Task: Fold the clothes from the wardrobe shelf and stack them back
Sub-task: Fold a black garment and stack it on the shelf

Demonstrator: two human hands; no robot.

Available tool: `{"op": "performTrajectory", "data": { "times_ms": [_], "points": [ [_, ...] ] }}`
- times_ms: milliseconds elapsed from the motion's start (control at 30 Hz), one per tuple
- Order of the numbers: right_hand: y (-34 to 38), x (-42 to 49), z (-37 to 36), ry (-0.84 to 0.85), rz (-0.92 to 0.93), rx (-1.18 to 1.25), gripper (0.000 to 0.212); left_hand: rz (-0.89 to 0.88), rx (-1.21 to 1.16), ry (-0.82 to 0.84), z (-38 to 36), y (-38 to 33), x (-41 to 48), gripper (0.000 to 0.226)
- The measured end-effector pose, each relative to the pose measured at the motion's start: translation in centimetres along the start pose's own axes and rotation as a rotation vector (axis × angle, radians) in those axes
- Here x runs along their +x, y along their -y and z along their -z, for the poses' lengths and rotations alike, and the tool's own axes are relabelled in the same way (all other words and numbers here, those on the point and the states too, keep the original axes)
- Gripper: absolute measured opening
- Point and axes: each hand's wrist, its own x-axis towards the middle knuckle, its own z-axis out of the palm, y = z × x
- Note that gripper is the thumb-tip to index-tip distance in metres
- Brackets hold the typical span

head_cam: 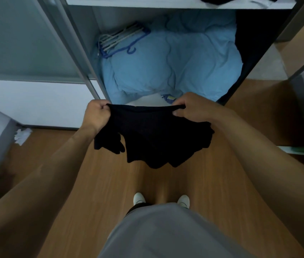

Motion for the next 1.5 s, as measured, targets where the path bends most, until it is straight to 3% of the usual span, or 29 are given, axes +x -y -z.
{"op": "performTrajectory", "data": {
  "times_ms": [100, 233, 300, 400, 500, 567, 600, 633, 733, 867, 967, 1100, 1200, 1367, 1467, 1500],
  "points": [
    [-0.8, 0.5, -0.3, -0.063, -0.101, 0.001, 0.027, -0.043, -0.071, 0.042, -1.0, -1.4, -0.6, 0.023],
    [-0.1, 0.1, -1.8, -0.203, -0.195, 0.304, 0.031, -0.069, -0.123, 0.029, -1.2, -2.2, -0.6, 0.017],
    [0.4, -0.2, -2.5, -0.223, -0.17, 0.462, 0.04, -0.072, -0.122, 0.021, -0.9, -2.2, -0.3, 0.015],
    [1.0, -0.5, -3.0, -0.175, -0.057, 0.613, 0.034, -0.057, -0.037, 0.026, -0.6, -1.7, 0.1, 0.013],
    [1.8, -0.5, -3.2, 0.035, -0.041, 0.342, 0.048, -0.043, 0.01, 0.072, -1.1, -1.0, 0.0, 0.016],
    [2.0, -0.3, -3.9, 0.197, -0.035, 0.129, 0.041, -0.064, 0.021, 0.124, -1.8, -0.7, -0.3, 0.025],
    [1.8, -0.1, -4.3, 0.237, -0.016, 0.063, 0.026, -0.08, 0.036, 0.144, -2.1, -0.7, -0.6, 0.03],
    [1.6, 0.0, -4.6, 0.254, 0.006, 0.046, 0.023, -0.099, 0.056, 0.164, -2.4, -0.6, -0.8, 0.032],
    [0.7, -0.4, -4.8, 0.259, -0.023, 0.122, 0.048, -0.201, 0.132, 0.219, -3.1, 0.2, -1.6, 0.029],
    [0.7, -1.4, -4.7, 0.301, -0.025, 0.115, 0.024, -0.332, 0.217, 0.284, -4.0, 1.2, -1.9, 0.029],
    [1.2, -1.7, -5.0, 0.319, -0.048, 0.152, 0.029, -0.407, 0.189, 0.291, -5.0, 0.6, -2.1, 0.032],
    [1.3, -2.0, -5.3, 0.387, -0.145, 0.13, 0.018, -0.445, 0.149, 0.317, -6.0, -0.7, -2.1, 0.034],
    [1.7, -2.2, -5.2, 0.396, -0.181, 0.171, 0.025, -0.458, 0.148, 0.317, -6.8, -1.6, -2.1, 0.035],
    [2.7, -1.9, -4.5, 0.342, -0.212, 0.305, 0.023, -0.389, 0.041, 0.273, -7.9, -2.8, -2.3, 0.034],
    [3.0, -1.7, -4.5, 0.301, -0.214, 0.356, 0.02, -0.172, -0.156, 0.311, -8.8, -3.4, -3.6, 0.022],
    [3.0, -1.7, -4.5, 0.299, -0.217, 0.373, 0.024, -0.011, -0.316, 0.363, -9.0, -3.8, -4.0, 0.017]
  ]
}}
